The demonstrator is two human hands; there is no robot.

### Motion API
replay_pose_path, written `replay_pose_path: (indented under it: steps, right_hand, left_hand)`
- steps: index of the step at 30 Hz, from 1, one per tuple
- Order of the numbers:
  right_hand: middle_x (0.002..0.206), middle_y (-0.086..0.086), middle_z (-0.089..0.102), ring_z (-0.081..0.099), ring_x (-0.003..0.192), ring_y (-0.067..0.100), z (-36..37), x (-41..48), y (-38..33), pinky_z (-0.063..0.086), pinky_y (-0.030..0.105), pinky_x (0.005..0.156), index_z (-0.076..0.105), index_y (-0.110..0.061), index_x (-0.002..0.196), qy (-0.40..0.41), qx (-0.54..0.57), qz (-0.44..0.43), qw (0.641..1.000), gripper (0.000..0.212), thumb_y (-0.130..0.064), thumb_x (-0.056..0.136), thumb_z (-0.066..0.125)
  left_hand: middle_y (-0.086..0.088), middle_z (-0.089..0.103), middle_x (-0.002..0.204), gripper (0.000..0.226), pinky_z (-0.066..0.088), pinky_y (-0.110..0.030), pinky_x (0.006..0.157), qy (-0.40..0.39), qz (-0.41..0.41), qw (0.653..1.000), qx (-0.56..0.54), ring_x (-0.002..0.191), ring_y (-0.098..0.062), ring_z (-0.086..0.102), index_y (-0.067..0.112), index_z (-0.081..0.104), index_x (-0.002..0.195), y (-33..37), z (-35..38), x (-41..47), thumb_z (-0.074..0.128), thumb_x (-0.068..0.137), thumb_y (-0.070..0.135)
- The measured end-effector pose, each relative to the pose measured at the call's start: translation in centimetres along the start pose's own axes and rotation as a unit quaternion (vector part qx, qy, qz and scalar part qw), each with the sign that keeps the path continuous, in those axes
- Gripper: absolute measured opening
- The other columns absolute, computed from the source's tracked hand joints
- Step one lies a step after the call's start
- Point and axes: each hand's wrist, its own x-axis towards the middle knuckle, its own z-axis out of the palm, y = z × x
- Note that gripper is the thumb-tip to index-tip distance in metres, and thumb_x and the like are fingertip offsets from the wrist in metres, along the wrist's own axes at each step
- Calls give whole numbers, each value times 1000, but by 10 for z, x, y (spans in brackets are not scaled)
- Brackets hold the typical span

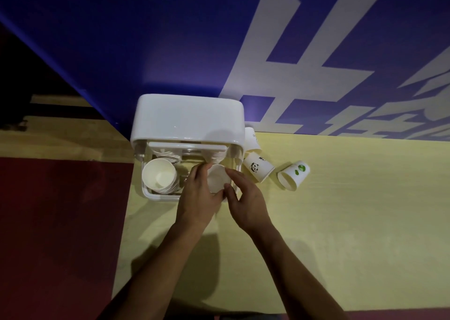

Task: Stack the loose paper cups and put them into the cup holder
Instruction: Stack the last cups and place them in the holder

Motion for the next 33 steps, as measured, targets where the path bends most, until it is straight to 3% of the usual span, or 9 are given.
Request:
replay_pose_path:
  steps: [5,10,13,16,20,24,29,31,33]
  right_hand:
    - [117,-5,72,65,110,10,-32,-10,18,52,27,93,72,-17,121,67,-7,1,998,28,-22,99,56]
    - [106,1,71,66,98,25,-114,-19,82,53,34,84,72,-12,108,143,-122,31,982,29,-12,85,54]
    - [129,7,64,58,120,33,-151,-11,120,54,44,94,65,-11,126,32,-284,-35,958,57,-3,69,63]
    - [155,4,44,34,148,32,-164,-1,148,37,50,118,47,-21,147,-140,-438,-59,886,86,-1,67,72]
    - [166,7,28,23,155,31,-165,20,172,17,45,126,32,-25,159,-252,-536,-143,793,80,-15,89,70]
    - [167,1,26,20,155,26,-173,35,176,14,38,126,26,-27,159,-305,-541,-131,773,76,-13,94,64]
    - [152,-1,49,51,135,23,-193,27,168,49,41,106,34,-26,155,-184,-326,-48,926,83,-43,86,77]
    - [141,1,59,61,120,23,-201,15,172,57,43,93,46,-22,147,-109,-172,22,979,86,-47,76,86]
    - [125,-3,67,67,106,18,-206,3,171,59,38,84,55,-24,135,-55,-34,91,994,78,-48,69,91]
  left_hand:
    - [-7,52,141,93,50,-43,95,14,26,999,22,128,-28,49,14,48,144,0,-5,-8,88,69,51]
    - [-10,54,135,68,47,-44,101,121,140,980,76,124,-33,50,5,58,132,12,0,-34,86,79,38]
    - [-9,56,134,55,46,-35,98,109,183,975,61,125,-31,51,6,61,128,27,22,-49,76,86,38]
    - [-3,56,134,50,53,-35,94,58,169,983,40,123,-26,51,12,62,124,46,42,-55,62,88,46]
    - [-1,56,130,43,50,-32,93,55,195,978,44,120,-25,54,11,65,119,61,64,-59,61,91,42]
    - [-7,57,131,43,53,-33,91,49,209,974,78,120,-26,57,8,65,121,67,81,-57,66,91,38]
    - [-8,44,150,78,50,-42,100,-75,170,958,217,134,-29,46,15,49,145,88,103,-20,79,80,45]
    - [-7,27,161,89,41,-41,109,-128,174,920,327,141,-30,35,22,31,156,99,114,5,77,82,43]
    - [-8,17,166,90,35,-42,113,-160,197,867,430,145,-32,28,24,19,159,107,124,30,72,87,28]
